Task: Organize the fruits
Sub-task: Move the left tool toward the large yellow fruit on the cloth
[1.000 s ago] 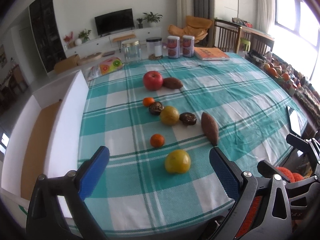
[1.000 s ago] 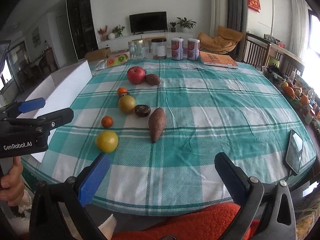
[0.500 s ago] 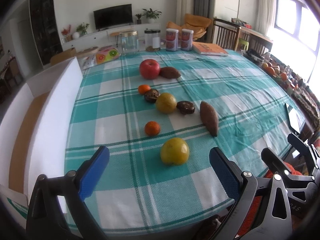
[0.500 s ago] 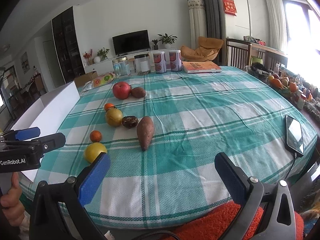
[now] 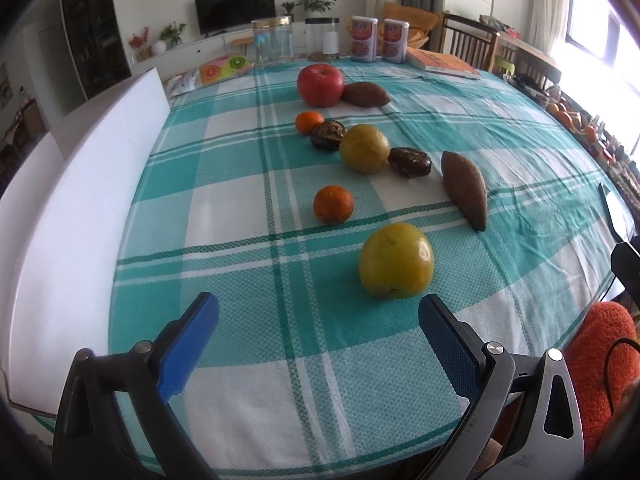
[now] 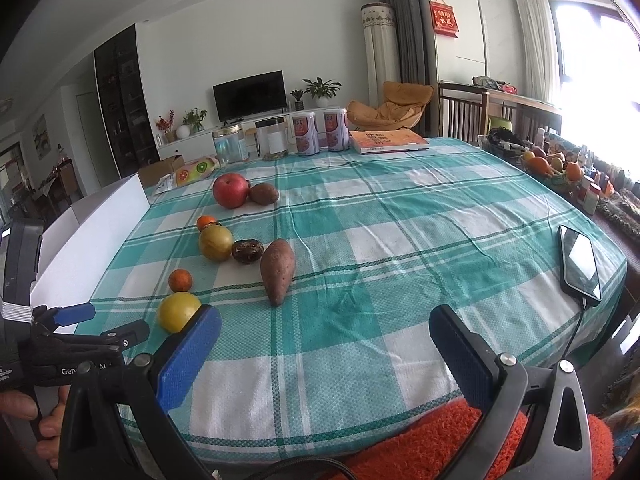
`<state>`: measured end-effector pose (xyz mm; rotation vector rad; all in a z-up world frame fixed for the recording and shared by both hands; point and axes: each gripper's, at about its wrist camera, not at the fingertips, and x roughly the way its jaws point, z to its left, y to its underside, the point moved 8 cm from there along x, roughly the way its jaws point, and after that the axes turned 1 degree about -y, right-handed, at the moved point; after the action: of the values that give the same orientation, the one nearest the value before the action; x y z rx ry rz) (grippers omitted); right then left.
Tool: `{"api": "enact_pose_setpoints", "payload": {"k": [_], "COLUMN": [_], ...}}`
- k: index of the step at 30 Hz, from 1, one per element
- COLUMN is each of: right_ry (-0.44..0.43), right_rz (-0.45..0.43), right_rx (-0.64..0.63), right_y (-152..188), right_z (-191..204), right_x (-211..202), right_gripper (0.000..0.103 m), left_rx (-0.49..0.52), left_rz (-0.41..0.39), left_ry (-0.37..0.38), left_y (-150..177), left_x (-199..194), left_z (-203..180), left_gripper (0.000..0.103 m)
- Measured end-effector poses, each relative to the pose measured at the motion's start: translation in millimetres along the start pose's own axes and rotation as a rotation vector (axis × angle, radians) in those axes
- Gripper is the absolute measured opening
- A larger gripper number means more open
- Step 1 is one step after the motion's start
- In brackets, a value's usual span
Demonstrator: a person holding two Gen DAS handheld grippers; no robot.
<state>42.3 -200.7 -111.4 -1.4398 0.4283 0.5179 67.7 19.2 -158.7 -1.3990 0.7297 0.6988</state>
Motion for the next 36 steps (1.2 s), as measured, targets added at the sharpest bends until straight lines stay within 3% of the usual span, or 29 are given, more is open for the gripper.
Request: {"api": "enact_pose_setpoints", "payload": {"k": [11, 36], "right_ry": [-0.004, -0.028], "right_rz": [0.015, 0.030], "right_rx": [0.003, 0.025], "right_y": [3, 5], "right_z": [0, -2], "right_x": [4, 7], "right_gripper": [0.103, 0.103], "left_rx": [0.013, -0.004], "left_rz": [0.118, 0.056], "left_ry": [-0.008, 0.006], "left_y": [24, 23], "left_x": [37, 37], "left_z": [-1, 0], "left_gripper": [0.101, 0.102]}}
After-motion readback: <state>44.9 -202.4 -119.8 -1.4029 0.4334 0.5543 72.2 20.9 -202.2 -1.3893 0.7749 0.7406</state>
